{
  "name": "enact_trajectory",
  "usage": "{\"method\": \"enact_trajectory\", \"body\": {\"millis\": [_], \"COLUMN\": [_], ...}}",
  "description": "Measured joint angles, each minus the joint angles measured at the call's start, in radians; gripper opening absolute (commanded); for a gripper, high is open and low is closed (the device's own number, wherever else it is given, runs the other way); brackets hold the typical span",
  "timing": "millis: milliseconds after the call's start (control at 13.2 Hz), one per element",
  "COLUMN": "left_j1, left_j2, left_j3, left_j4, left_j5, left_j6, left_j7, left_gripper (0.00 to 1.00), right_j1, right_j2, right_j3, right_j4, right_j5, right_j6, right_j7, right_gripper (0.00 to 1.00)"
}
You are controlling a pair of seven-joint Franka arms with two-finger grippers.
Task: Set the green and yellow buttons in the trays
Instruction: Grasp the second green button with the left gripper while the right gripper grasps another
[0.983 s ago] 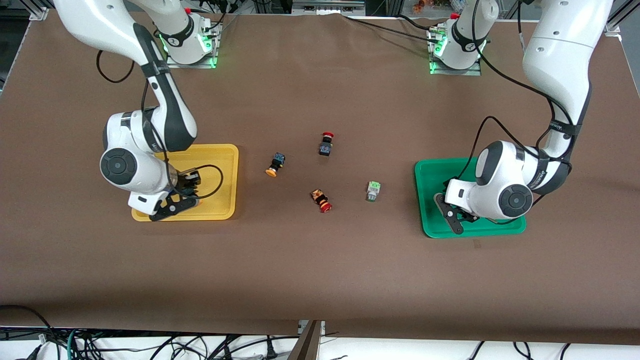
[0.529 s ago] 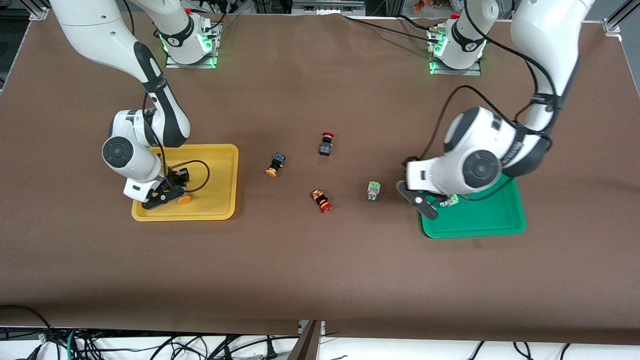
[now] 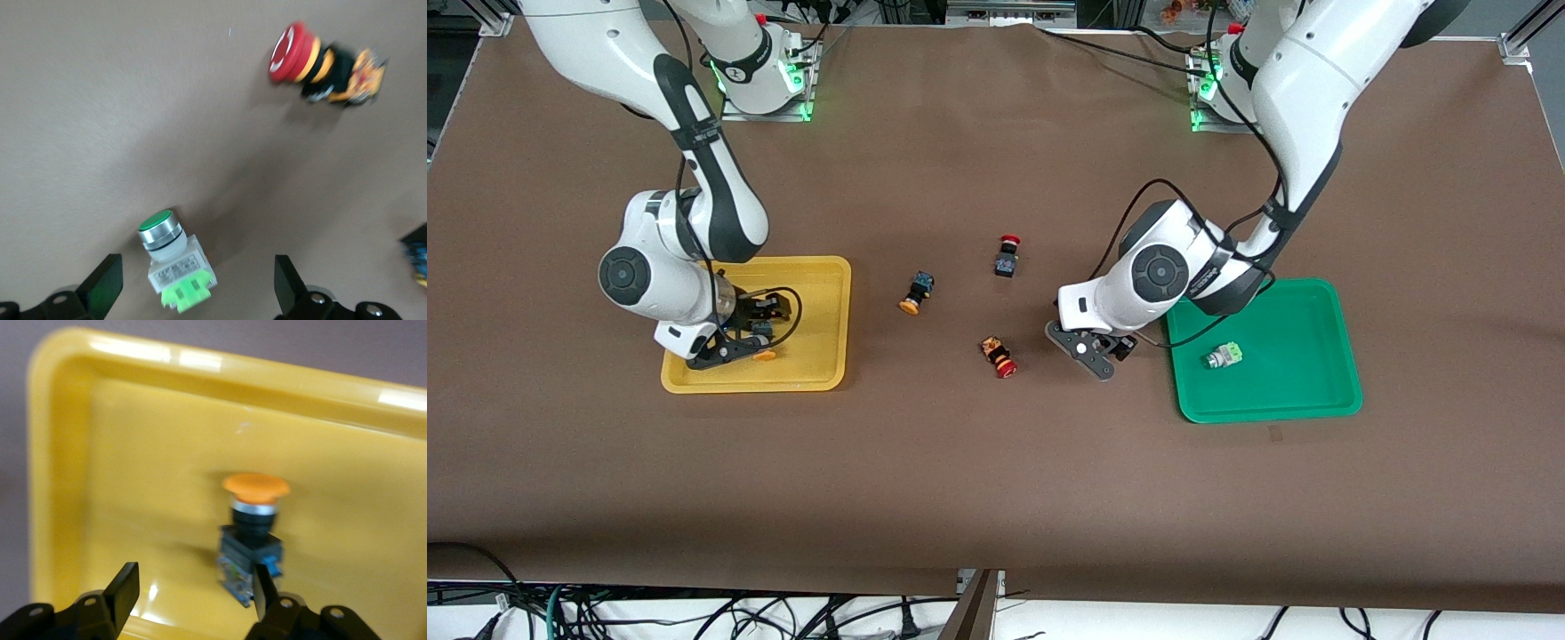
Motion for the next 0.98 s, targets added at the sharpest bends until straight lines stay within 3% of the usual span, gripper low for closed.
{"method": "enact_trajectory", "body": {"millis": [151, 227, 303, 378, 454, 756, 983], "left_j1": [0.001, 0.001, 0.003, 0.004, 0.004, 0.013, 0.042], "left_j2": [0.013, 0.013, 0.013, 0.013, 0.013, 0.000, -0.080], "left_j3": [0.003, 0.003, 0.003, 0.003, 0.002, 0.002, -0.001], "left_j4": [-0.032, -0.037, -0.037, -0.037, -0.037, -0.035, -0.011], "left_j5": [0.044, 0.072, 0.102, 0.119, 0.126, 0.128, 0.116], "left_j6": [0.027, 0.030, 0.031, 0.031, 0.031, 0.023, -0.156], "left_j7": [0.000, 0.000, 0.000, 0.000, 0.000, 0.000, -0.001], "left_gripper": [1.00, 0.59, 0.26, 0.08, 0.00, 0.00, 0.00], "right_j1": [0.003, 0.005, 0.012, 0.028, 0.056, 0.135, 0.147], "right_j2": [0.000, 0.000, 0.000, 0.000, 0.000, 0.006, 0.039], "right_j3": [0.079, 0.129, 0.174, 0.202, 0.214, 0.216, 0.216], "right_j4": [0.008, 0.011, 0.020, 0.033, 0.042, 0.045, 0.045], "right_j5": [0.004, 0.005, 0.005, 0.005, 0.005, 0.005, 0.005], "right_j6": [-0.003, -0.002, -0.002, -0.002, -0.002, -0.002, 0.036], "right_j7": [0.235, 0.361, 0.469, 0.563, 0.635, 0.785, 0.829], "right_gripper": [0.77, 0.78, 0.78, 0.78, 0.78, 0.78, 0.77]}}
